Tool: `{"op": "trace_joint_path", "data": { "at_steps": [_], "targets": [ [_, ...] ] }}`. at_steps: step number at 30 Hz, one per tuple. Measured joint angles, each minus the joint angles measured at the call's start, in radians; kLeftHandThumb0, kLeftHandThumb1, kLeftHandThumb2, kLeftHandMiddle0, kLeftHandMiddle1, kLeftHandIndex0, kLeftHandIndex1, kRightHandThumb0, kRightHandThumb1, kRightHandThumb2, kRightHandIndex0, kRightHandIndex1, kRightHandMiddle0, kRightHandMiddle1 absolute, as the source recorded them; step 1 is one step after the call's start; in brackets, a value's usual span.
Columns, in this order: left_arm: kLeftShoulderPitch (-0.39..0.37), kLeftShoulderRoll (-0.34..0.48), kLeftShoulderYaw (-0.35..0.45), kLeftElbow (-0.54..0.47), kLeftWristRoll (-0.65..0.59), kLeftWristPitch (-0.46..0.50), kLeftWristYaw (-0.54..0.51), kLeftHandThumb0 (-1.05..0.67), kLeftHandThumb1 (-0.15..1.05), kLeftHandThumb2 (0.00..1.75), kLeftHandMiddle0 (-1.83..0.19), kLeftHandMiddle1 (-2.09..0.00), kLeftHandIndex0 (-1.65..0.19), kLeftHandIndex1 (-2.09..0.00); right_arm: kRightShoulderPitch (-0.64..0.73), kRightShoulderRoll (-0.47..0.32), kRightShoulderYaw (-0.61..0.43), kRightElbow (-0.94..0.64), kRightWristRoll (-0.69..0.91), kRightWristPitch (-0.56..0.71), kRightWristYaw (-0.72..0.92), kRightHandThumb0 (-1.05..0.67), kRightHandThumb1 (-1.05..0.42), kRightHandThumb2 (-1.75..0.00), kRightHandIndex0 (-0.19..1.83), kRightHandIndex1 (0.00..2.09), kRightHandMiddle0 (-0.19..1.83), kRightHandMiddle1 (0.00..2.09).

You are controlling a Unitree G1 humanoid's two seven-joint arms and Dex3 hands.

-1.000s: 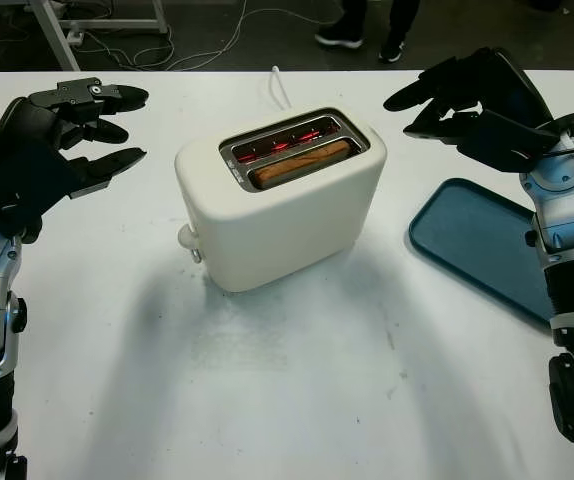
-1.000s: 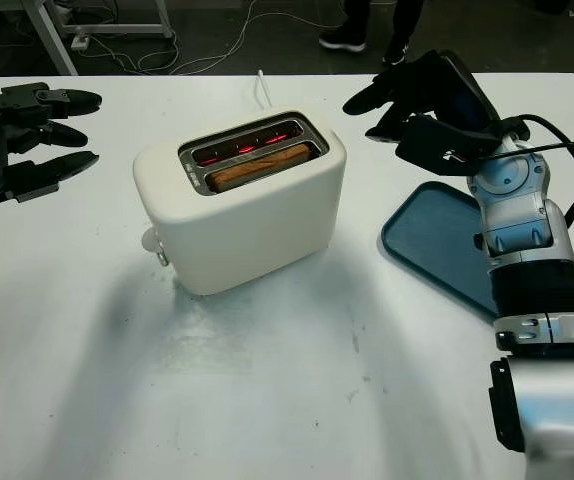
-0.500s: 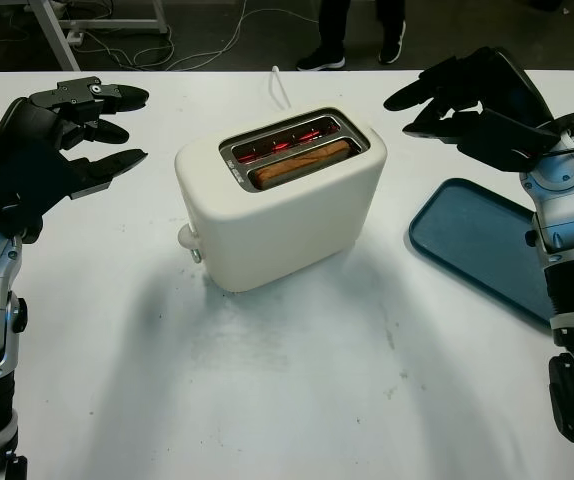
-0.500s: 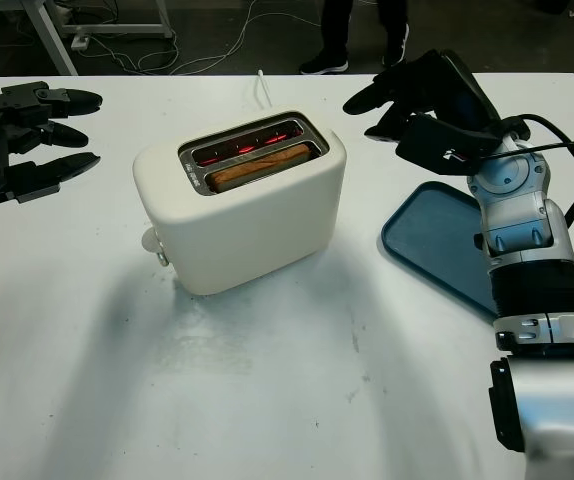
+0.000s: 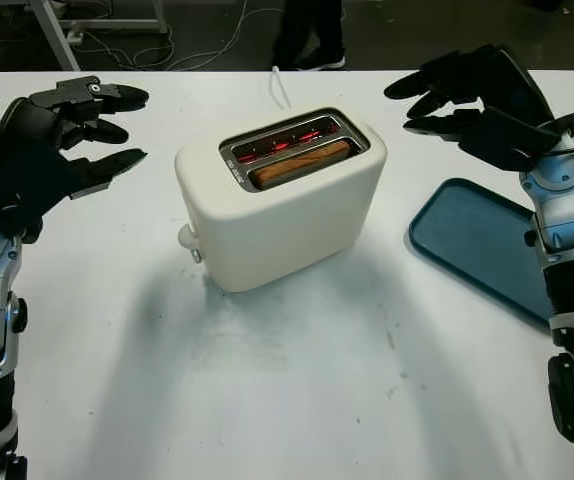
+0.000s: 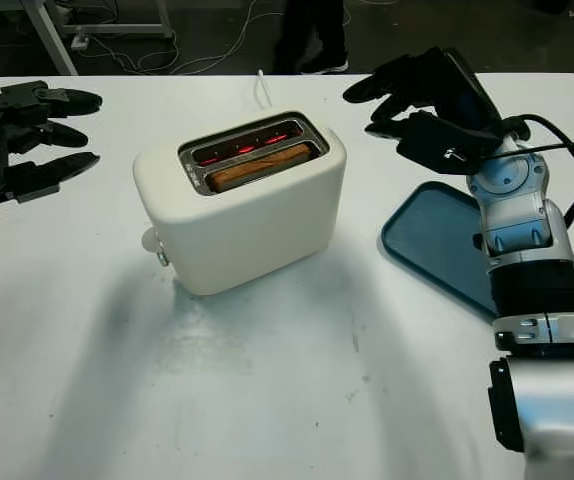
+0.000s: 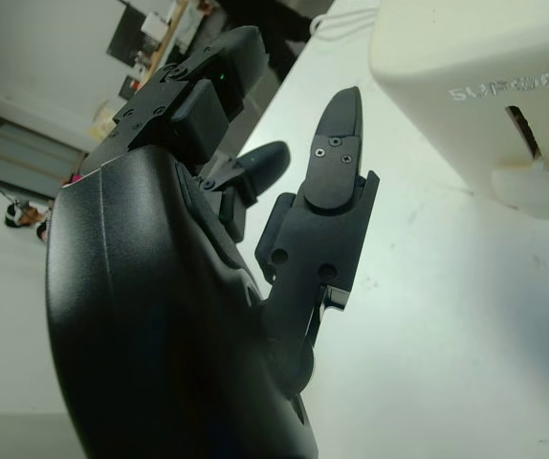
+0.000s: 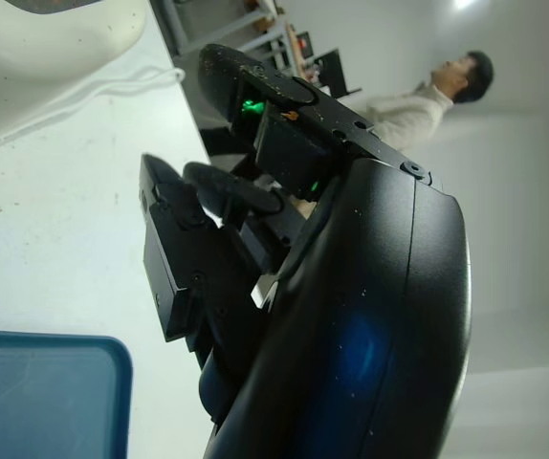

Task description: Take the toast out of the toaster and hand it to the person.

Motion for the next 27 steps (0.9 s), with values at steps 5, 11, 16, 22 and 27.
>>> {"op": "trace_joint_path", "data": {
  "at_steps": [5,11,16,22,27],
  "targets": [
    [0.001,0.0,0.0,0.0,0.0,-0.004,0.002,-0.19,0.82,0.28,-0.3,-1.05,-0.52,-0.42,0.0,0.0,0.0,0.053,0.026,-0.059,0.014,0.49,-0.83,-0.01,1.03,0.48,1.13,0.06],
    [0.001,-0.001,0.001,-0.001,-0.003,-0.003,0.002,-0.19,0.82,0.29,-0.29,-1.05,-0.5,-0.44,0.0,0.0,-0.001,0.064,0.033,-0.084,0.015,0.5,-0.85,-0.01,1.03,0.49,1.13,0.06],
    [0.001,-0.002,0.002,-0.001,-0.004,0.0,0.002,-0.18,0.81,0.29,-0.29,-1.06,-0.49,-0.46,0.0,0.0,-0.001,0.064,0.033,-0.084,0.014,0.47,-0.85,0.0,1.02,0.49,1.12,0.05],
    [0.001,-0.002,0.002,-0.001,-0.004,0.0,0.002,-0.21,0.81,0.3,-0.29,-1.07,-0.48,-0.48,0.0,0.0,-0.001,0.064,0.032,-0.084,0.014,0.46,-0.85,0.0,1.01,0.49,1.11,0.04],
    [0.001,-0.002,0.002,-0.001,-0.003,0.0,0.002,-0.22,0.81,0.3,-0.3,-1.06,-0.47,-0.5,0.0,-0.001,0.0,0.063,0.03,-0.083,0.014,0.44,-0.84,0.0,1.01,0.5,1.11,0.04]
  ]
}}
